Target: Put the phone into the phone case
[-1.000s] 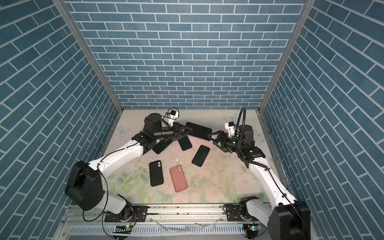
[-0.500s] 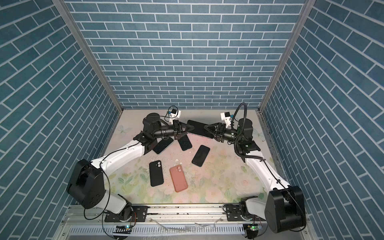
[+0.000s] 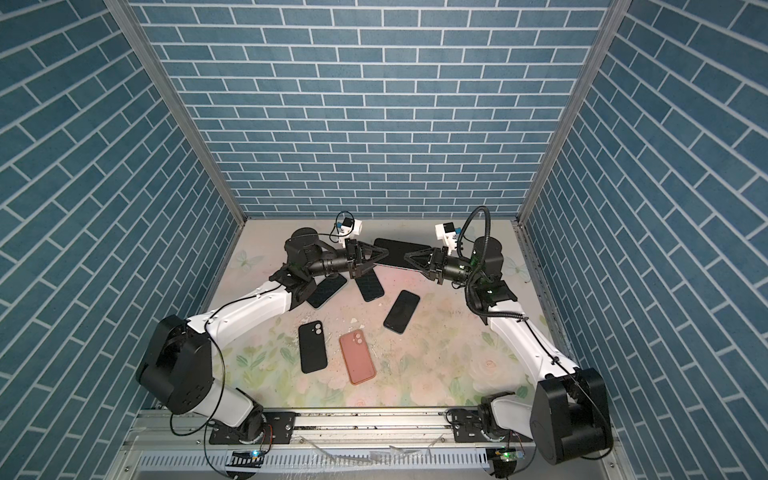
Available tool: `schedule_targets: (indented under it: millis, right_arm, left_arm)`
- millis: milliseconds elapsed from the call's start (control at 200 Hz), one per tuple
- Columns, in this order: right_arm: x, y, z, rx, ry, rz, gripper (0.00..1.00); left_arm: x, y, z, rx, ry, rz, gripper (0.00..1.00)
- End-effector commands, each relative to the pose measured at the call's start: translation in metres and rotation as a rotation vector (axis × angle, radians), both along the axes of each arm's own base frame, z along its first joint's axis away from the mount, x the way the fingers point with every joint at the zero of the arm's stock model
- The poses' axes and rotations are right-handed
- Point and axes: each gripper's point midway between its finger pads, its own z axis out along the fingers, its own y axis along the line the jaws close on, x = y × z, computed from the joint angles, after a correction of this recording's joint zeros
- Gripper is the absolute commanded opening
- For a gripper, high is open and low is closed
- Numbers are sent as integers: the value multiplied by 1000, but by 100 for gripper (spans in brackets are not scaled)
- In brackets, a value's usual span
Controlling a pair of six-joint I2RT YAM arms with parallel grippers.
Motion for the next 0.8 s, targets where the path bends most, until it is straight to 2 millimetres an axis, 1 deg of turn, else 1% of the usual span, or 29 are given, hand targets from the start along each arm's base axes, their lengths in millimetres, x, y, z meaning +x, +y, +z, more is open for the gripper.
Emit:
schedule_targets:
  millis: [0,45,115,215,305,350,370,410,425,475,490,530,565,615,640,720,795]
  right_arm:
    - [-5,4,24,30,-92,42,10]
    - [-5,4,25,30,-99,44,6]
    - [-5,4,27,31,-105,47,0]
    - [-5,3,28,28,-113,45,0]
    - [-5,0,25,5,-114,31,0]
    - [-6,-1,21,-22,-119,23,0]
    - [-7,-2,19,-39,-120,21,0]
    - [-8,-3,13,-75,-120,14,0]
    - [-9,-4,12,-88,-122,12,0]
    - [-13,-7,6,-130,-125,6,0]
    - [-14,-7,4,-140,-128,5,0]
    - [-17,-9,0,-167,-128,5,0]
    - [-20,-10,-4,-185,-127,7,0]
    - [-24,-12,-9,-199,-120,13,0]
    - [-26,-12,-11,-203,-119,17,0]
    - [-32,-14,-19,-211,-108,20,0]
    - [-36,-15,-25,-212,-100,19,0]
  left_arm:
    - [-1,2,8,-29,-41,-3,41]
    - [0,3,7,-21,-37,3,51]
    - [3,9,3,-4,-32,28,63]
    - [8,26,-6,56,-29,93,76]
    - [11,54,-19,186,-36,180,84]
    - [8,71,-32,312,-47,220,87]
    - [6,80,-40,382,-52,239,90]
    - [1,99,-50,538,-84,271,90]
    - [-3,110,-58,621,-81,284,90]
    - [-11,140,-74,844,-103,309,90]
    - [-15,150,-81,915,-93,308,89]
    - [-22,177,-94,1087,-85,315,88]
    - [-28,197,-104,1219,-83,303,87]
    - [-36,219,-116,1367,-83,270,85]
    - [-40,228,-121,1428,-88,248,85]
    - [-50,247,-137,1564,-120,163,81]
    - [-54,257,-152,1648,-165,76,78]
